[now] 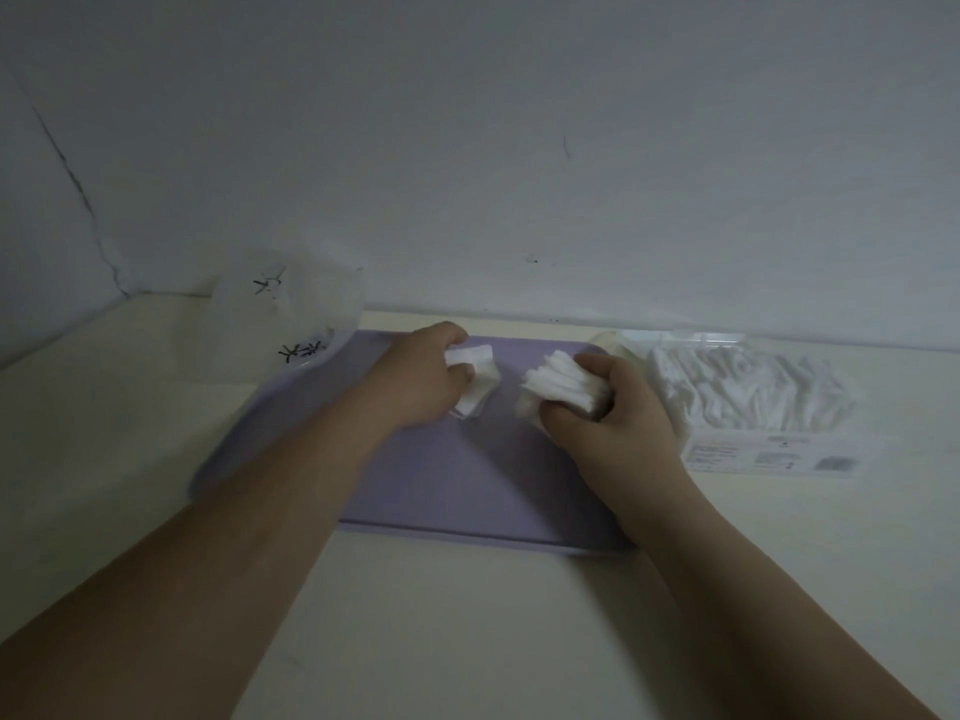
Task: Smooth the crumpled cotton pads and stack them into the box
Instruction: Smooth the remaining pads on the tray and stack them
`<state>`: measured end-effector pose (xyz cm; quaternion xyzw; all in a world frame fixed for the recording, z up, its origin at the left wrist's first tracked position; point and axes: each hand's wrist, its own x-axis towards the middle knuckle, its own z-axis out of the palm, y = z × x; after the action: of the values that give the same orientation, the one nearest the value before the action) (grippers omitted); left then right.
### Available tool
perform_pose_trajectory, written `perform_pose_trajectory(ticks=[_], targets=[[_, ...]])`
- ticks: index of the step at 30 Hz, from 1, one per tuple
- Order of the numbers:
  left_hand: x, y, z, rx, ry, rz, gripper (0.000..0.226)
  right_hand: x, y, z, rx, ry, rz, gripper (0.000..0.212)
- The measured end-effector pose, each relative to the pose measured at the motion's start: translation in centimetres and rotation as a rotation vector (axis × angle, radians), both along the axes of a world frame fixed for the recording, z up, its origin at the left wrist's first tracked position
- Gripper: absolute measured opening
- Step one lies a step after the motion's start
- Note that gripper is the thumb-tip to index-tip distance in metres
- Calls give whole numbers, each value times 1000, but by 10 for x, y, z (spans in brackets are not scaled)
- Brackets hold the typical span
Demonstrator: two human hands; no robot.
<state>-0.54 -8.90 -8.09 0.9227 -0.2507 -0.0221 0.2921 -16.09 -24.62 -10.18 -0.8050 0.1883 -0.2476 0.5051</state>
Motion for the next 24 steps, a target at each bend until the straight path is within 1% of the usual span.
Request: perform_pose_trajectory(ticks=[2,3,8,12,15,17,19,21,24], targets=[[5,-1,-2,39,22,-19,44,-1,-1,-1,7,8,9,54],[6,-1,-4,20,27,-24,41,-1,-2,-1,8,9,13,53],[0,7,-7,-144,101,-47,25,2,0,-4,15,7,14,51],[-9,8,3,-267,143,-27,3,2,-1,-1,11,-3,-3,55],[-18,12,11,-433,164,-15,7,1,-3,1,20,-22,-22,61],[-24,15,13,-537,199,9,7,1,-3,1,8,-29,-26,62],[-27,17,10,-590,220,36,4,1,-3,0,7,-25,-22,61],[-27,18,5,-614,199,64,5,1,-2,-1,13,-18,-19,60],[-27,18,7,-685,112,68,11,1,-3,-1,17,-21,-30,60]])
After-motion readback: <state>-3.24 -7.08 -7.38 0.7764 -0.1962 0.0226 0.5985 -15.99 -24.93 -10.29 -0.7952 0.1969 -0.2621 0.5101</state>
